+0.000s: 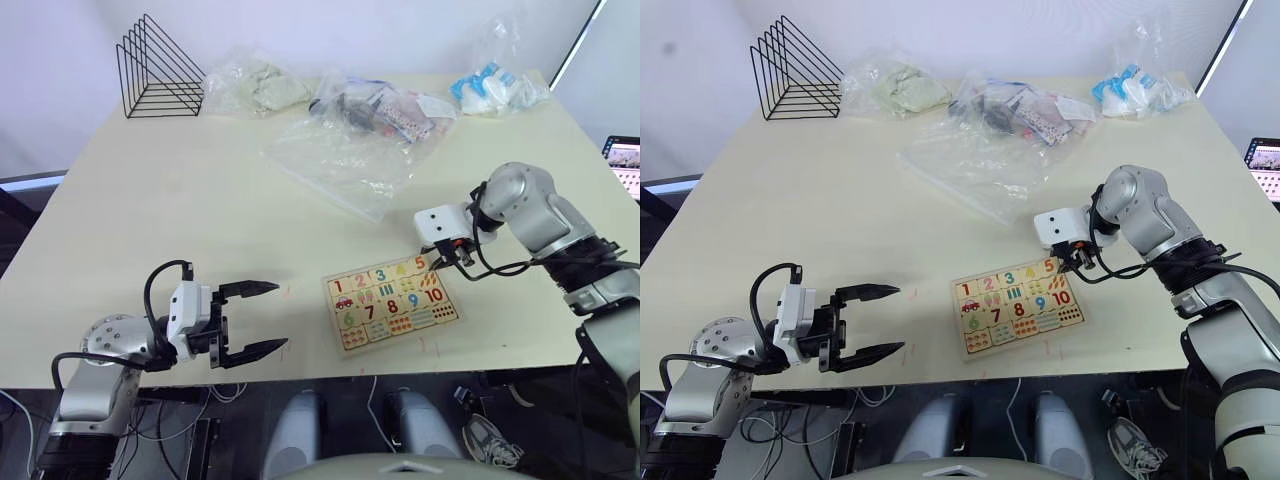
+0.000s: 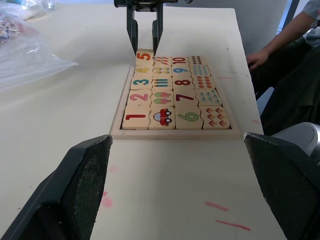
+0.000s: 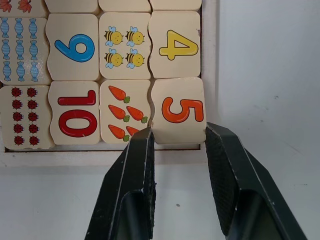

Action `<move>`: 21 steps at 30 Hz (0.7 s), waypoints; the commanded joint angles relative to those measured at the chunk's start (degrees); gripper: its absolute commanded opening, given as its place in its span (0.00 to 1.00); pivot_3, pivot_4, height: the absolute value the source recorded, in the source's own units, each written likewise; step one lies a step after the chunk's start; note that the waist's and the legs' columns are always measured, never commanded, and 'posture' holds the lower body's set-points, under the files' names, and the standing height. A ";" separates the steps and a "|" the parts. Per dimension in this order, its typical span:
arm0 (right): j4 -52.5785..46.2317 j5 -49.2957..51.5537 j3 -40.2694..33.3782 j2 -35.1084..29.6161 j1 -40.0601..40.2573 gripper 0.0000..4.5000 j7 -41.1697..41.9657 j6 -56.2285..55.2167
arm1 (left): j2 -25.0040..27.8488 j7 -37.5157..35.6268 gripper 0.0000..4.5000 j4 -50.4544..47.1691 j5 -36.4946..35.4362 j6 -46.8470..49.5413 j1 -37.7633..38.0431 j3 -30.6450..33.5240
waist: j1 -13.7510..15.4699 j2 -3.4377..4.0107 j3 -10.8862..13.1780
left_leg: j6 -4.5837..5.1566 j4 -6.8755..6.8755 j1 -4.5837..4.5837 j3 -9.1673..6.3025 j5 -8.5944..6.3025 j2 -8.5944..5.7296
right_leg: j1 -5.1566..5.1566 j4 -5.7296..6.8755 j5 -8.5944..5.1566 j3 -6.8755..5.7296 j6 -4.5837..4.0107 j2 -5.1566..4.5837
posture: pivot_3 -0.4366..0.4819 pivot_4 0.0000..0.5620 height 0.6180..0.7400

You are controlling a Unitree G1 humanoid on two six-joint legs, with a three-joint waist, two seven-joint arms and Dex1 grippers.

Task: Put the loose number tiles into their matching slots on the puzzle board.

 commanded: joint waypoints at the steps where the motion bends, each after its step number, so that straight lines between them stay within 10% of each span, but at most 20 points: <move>1: -0.92 0.02 -0.58 -0.36 0.36 0.20 0.13 -0.77 | 0.06 -0.25 1.00 -1.04 -0.48 -0.50 -0.20 0.05 | 0.00 0.00 0.00 | 0.00 0.00 0.00 0.00 0.00 0.00 | 0.00 0.00 0.00 0.00 0.00 0.00 | 0.48 0.27 1.00; 3: -0.80 -0.04 -0.58 -0.44 0.55 0.20 0.03 -1.16 | 0.04 -0.26 1.00 -1.05 -0.46 -0.47 -0.26 -0.02 | 0.00 0.00 0.00 | 0.00 0.00 0.00 0.00 0.00 0.00 | 0.00 0.00 0.00 0.00 0.00 0.00 | 0.48 0.27 1.00; 4: -0.76 -0.06 -0.57 -0.52 0.68 0.42 0.03 -1.36 | 0.04 -0.29 1.00 -1.05 -0.45 -0.45 -0.27 -0.07 | 0.00 0.00 0.00 | 0.00 0.00 0.00 0.00 0.00 0.00 | 0.00 0.00 0.00 0.00 0.00 0.00 | 0.48 0.27 1.00; 10: -0.01 -0.07 -0.85 -0.60 0.54 0.99 -0.08 -2.28 | 0.07 -0.45 1.00 -0.93 -0.36 -0.50 -0.43 -0.19 | 0.00 0.00 0.00 | 0.00 0.00 0.00 0.00 0.00 0.00 | 0.00 0.00 0.00 0.00 0.00 0.00 | 0.48 0.27 1.00; 21: -0.47 4.30 -4.89 -2.14 0.94 0.99 0.34 -0.10 | -0.20 -0.41 1.00 -1.12 -0.28 -0.60 -0.41 -0.17 | 0.02 0.01 0.02 | 0.00 0.00 0.00 0.01 0.00 0.00 | 0.00 -0.01 0.00 0.00 0.00 -0.01 | 0.48 0.27 1.00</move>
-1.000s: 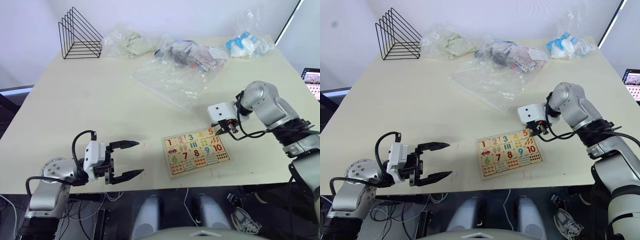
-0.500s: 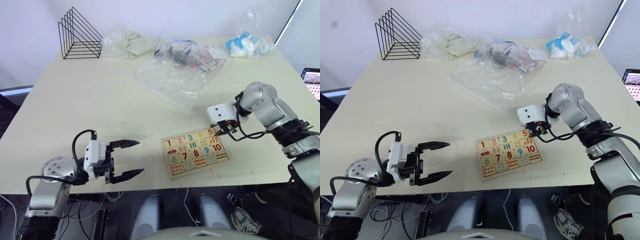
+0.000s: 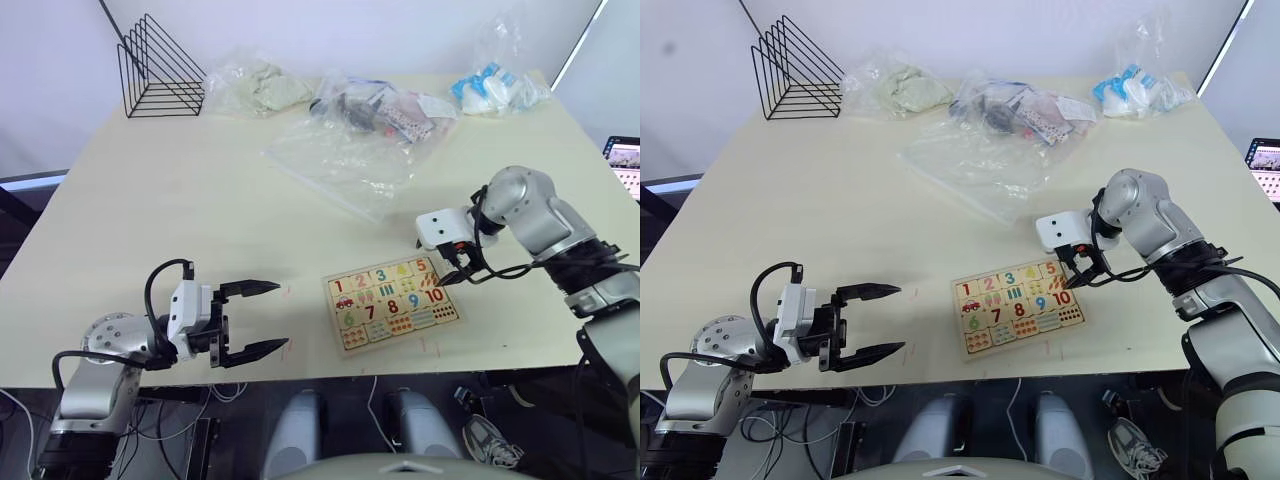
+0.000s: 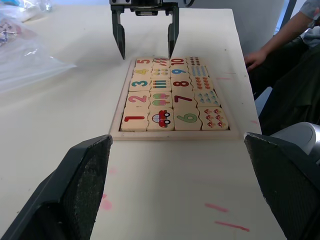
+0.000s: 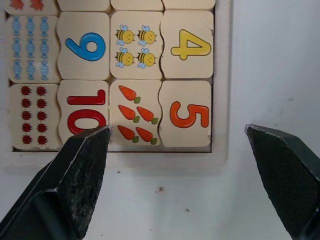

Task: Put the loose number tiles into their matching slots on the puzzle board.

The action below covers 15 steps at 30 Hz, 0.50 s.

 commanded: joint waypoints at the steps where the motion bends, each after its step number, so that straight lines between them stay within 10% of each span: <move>1: -1.48 2.87 -4.68 -1.68 0.47 0.99 -0.73 1.26 | -0.18 0.14 1.00 -1.17 -0.29 -0.62 -0.11 -0.10 | 0.03 0.01 0.01 | 0.00 0.00 0.00 0.00 0.00 0.00 | 0.00 0.00 0.00 0.00 0.00 0.00 | 0.48 0.27 1.00; 10: -6.73 10.23 -13.45 -2.73 7.23 0.99 -6.18 6.62 | -0.58 0.18 1.00 -0.48 0.02 -0.92 -0.98 -0.38 | 0.06 0.01 0.01 | 0.00 0.00 -0.01 -0.01 0.00 0.00 | 0.00 0.01 0.00 0.00 0.00 0.00 | 0.48 0.27 1.00; 15: -9.00 15.30 -18.94 -1.14 12.30 0.50 -11.26 6.11 | -0.78 0.31 1.00 -0.26 0.26 -1.36 -1.04 -0.23 | 0.05 -0.01 0.01 | 0.00 -0.01 -0.01 -0.01 0.00 0.00 | 0.00 0.00 0.00 0.01 0.00 0.00 | 0.48 0.27 1.00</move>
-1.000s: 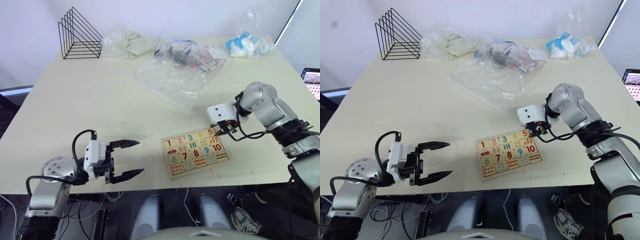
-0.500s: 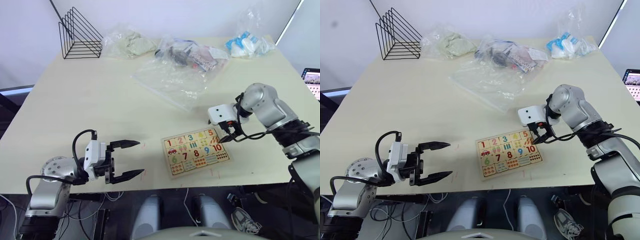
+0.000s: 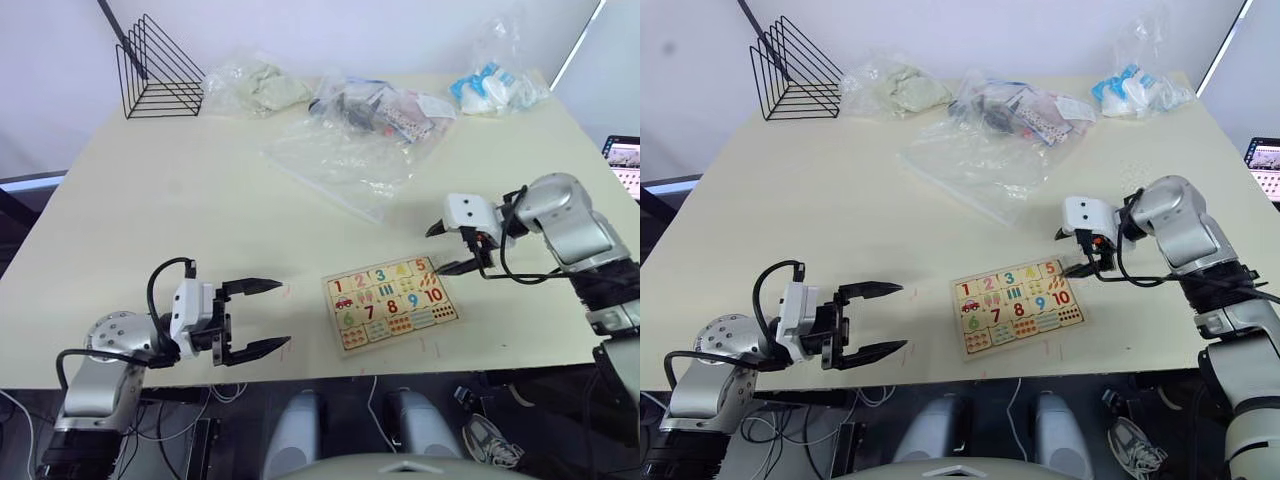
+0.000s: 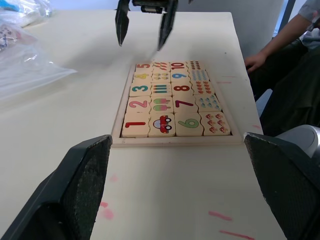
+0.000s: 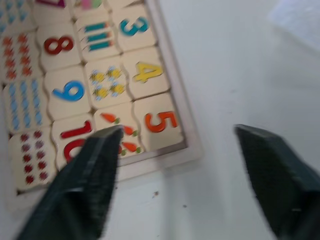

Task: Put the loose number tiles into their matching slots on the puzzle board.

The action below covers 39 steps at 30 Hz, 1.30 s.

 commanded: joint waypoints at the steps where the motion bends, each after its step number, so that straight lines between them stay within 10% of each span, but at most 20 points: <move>1: -3.12 5.53 -5.91 1.36 3.49 0.38 -3.51 -1.44 | -0.15 0.38 1.00 -0.44 0.21 -1.40 -0.13 0.26 | 0.02 -0.01 0.00 | 0.00 0.00 0.00 -0.01 0.00 0.00 | 0.01 0.00 0.00 0.00 0.00 0.00 | 0.48 0.27 1.00; 5: -4.50 8.93 -9.33 3.36 8.27 0.02 -7.35 -1.85 | -0.38 0.81 1.00 -0.25 0.64 -1.63 -0.28 0.04 | 0.02 -0.01 0.00 | 0.00 0.00 -0.01 0.01 0.00 0.00 | 0.01 0.00 0.00 0.02 0.01 0.00 | 0.48 0.27 1.00; 39: -3.48 13.83 -16.36 7.31 23.58 0.02 -21.12 -10.77 | -1.50 9.44 1.00 0.03 1.52 2.23 1.04 2.02 | 0.15 -0.04 -0.02 | 0.00 0.00 -0.02 -0.04 0.00 0.00 | 0.03 0.00 0.01 0.03 0.02 0.01 | 0.48 0.27 1.00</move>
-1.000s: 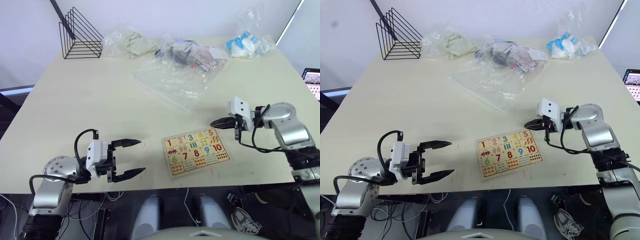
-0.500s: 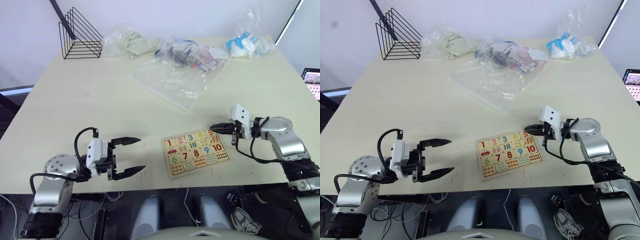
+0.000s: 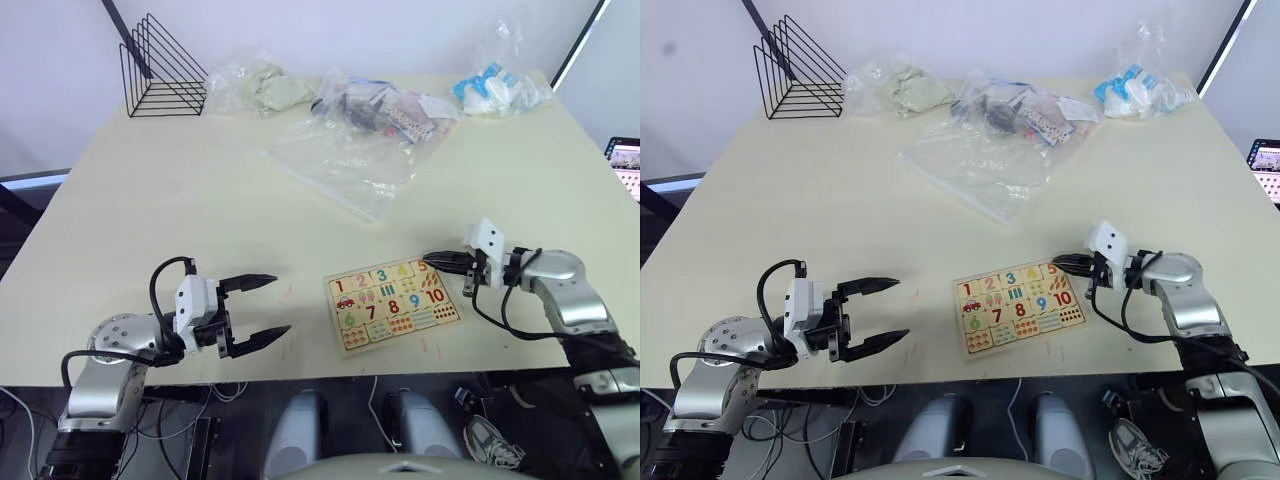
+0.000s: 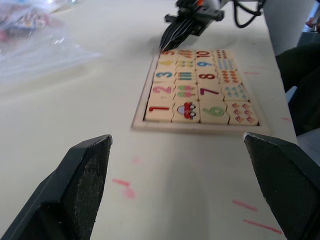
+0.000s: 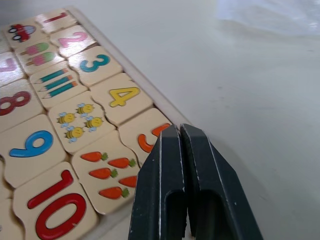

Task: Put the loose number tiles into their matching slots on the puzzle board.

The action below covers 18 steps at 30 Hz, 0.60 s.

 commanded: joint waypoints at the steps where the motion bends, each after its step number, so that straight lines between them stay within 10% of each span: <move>1: -5.60 2.08 -4.41 -0.97 3.44 0.02 -3.65 0.15 | -0.69 3.24 1.00 -1.27 -0.88 1.18 0.41 1.98 | -0.03 0.00 0.00 | 0.00 0.00 0.00 0.00 0.00 -0.01 | 0.00 0.00 0.00 0.00 0.00 0.00 | 0.48 0.27 1.00; 6: -10.38 4.00 -9.81 -1.74 10.51 0.07 -8.13 0.88 | -1.87 6.81 1.00 -2.03 -1.59 2.87 1.97 3.50 | -0.10 0.00 0.00 | 0.00 0.00 0.01 0.01 0.00 -0.01 | 0.00 0.00 0.00 0.02 0.00 0.02 | 0.48 0.27 1.00; 15: -16.31 10.03 -19.22 -2.46 23.38 0.92 -9.88 0.01 | -3.74 13.40 1.00 -3.10 -2.33 5.05 5.73 7.89 | -0.07 0.00 0.00 | 0.00 -0.01 0.07 0.01 0.00 0.00 | 0.06 -0.01 -0.02 0.03 0.01 0.03 | 0.48 0.27 1.00; 18: -17.05 11.48 -22.27 -2.58 27.14 0.99 -9.76 -1.11 | -3.51 15.68 1.00 -2.52 -2.42 5.92 6.97 9.97 | -0.03 0.00 0.00 | 0.00 -0.02 0.06 0.01 0.00 0.00 | 0.07 -0.03 -0.02 0.03 0.01 0.03 | 0.48 0.27 1.00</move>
